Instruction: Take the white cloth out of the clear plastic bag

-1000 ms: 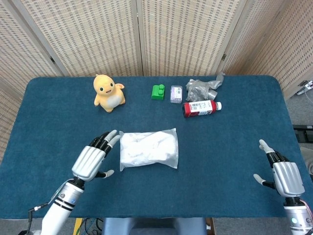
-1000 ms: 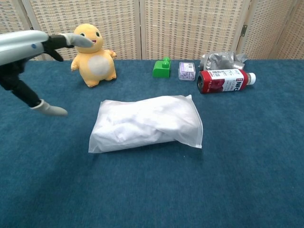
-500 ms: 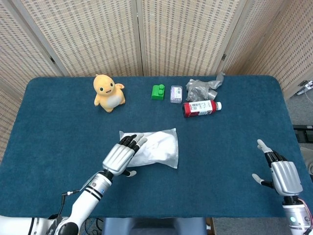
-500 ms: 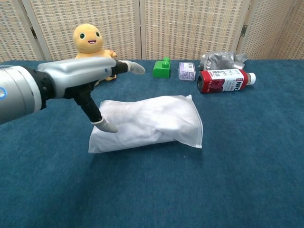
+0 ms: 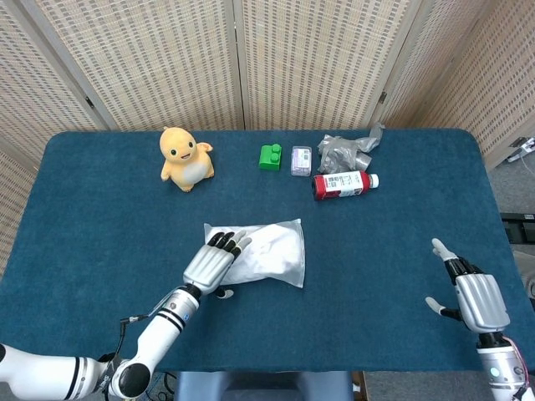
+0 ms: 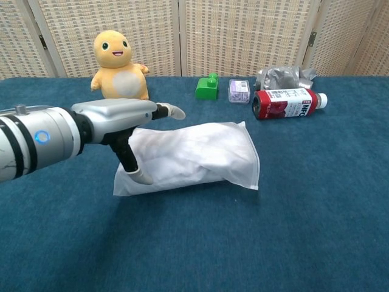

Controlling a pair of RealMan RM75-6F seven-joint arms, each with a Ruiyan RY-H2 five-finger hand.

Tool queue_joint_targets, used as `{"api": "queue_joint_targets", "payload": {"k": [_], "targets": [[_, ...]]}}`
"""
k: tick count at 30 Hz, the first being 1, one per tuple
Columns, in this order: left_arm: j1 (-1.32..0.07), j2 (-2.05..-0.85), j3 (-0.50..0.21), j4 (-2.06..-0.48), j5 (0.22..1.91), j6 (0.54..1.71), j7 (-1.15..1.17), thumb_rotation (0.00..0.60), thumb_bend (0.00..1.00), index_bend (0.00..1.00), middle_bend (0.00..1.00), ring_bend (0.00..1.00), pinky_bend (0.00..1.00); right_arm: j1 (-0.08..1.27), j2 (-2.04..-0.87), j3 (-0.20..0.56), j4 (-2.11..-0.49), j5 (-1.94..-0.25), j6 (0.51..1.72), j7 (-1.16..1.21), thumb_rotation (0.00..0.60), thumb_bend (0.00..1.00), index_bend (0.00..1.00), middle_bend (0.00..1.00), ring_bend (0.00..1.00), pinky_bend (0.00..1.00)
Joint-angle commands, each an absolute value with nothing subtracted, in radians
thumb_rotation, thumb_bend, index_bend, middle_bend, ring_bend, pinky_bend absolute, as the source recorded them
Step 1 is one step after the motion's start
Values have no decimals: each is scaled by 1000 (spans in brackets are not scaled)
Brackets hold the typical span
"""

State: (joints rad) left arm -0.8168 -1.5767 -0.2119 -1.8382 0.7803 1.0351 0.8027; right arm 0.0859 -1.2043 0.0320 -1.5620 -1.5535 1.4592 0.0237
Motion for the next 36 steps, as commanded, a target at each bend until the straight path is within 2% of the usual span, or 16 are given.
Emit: {"api": "queue_joint_targets", "payload": {"k": [1, 29, 36], "targets": [[-845, -1591, -214, -1814, 745, 1027, 800, 600, 0, 0, 0, 0, 40, 88, -1205, 32, -1563, -1552, 1456, 24, 600, 16, 0, 232, 257, 454], [-1071, -1668, -229, -1651, 374, 1025, 885, 600, 0, 0, 0, 0, 41, 110, -1221, 22, -1555, -1546, 1414, 24, 600, 16, 0, 263, 257, 454], [-1125, -1674, -192, -1623, 298, 1032, 962, 600, 0, 0, 0, 0, 175, 114, -1224, 21, -1555, -1543, 1407, 24, 600, 16, 1, 265, 257, 454]]}}
